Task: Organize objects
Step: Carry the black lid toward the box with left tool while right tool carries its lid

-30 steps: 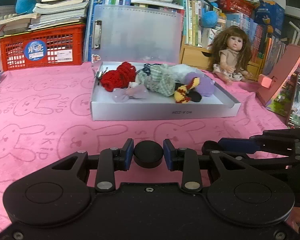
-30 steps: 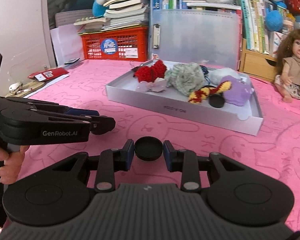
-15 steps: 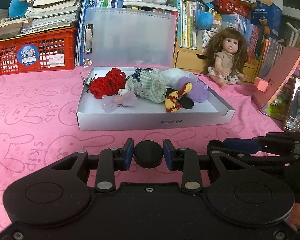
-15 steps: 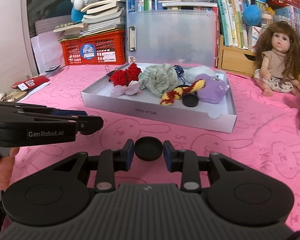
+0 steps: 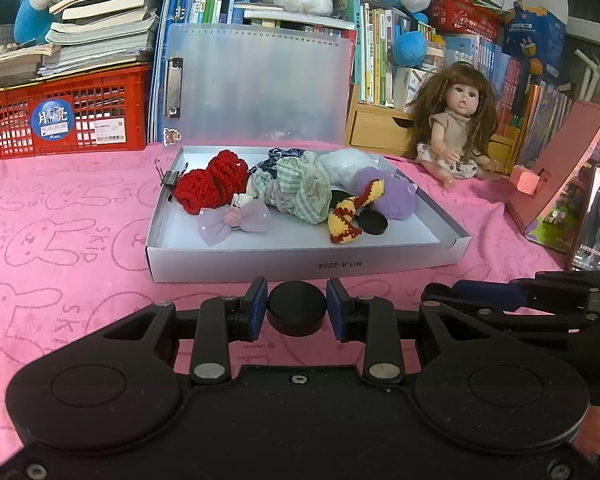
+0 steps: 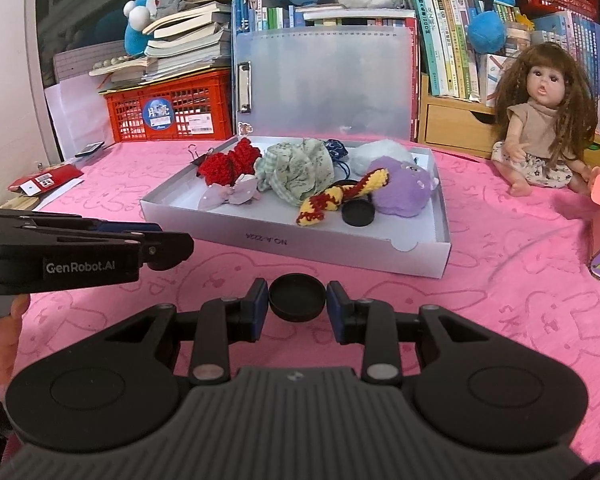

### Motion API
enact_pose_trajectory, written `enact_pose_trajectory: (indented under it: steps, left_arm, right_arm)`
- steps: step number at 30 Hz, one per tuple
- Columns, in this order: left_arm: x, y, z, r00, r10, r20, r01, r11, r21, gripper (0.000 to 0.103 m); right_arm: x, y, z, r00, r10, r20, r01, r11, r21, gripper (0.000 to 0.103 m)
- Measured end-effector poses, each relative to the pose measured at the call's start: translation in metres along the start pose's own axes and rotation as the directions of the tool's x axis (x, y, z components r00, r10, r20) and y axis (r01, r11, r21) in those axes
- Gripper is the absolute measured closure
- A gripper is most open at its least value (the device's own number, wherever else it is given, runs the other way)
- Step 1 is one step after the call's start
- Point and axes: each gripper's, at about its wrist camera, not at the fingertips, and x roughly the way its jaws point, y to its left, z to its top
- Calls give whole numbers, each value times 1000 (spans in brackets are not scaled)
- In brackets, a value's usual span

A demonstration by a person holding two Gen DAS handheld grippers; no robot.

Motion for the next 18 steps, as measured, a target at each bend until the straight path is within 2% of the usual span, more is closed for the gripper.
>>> enact_pose_trajectory:
  steps: [18]
  left_arm:
    - [12,-2,18,1000,10,21,-10,1000,0,73]
  right_arm:
    - [3,-15,15,999,-40,20,39,999,28,63]
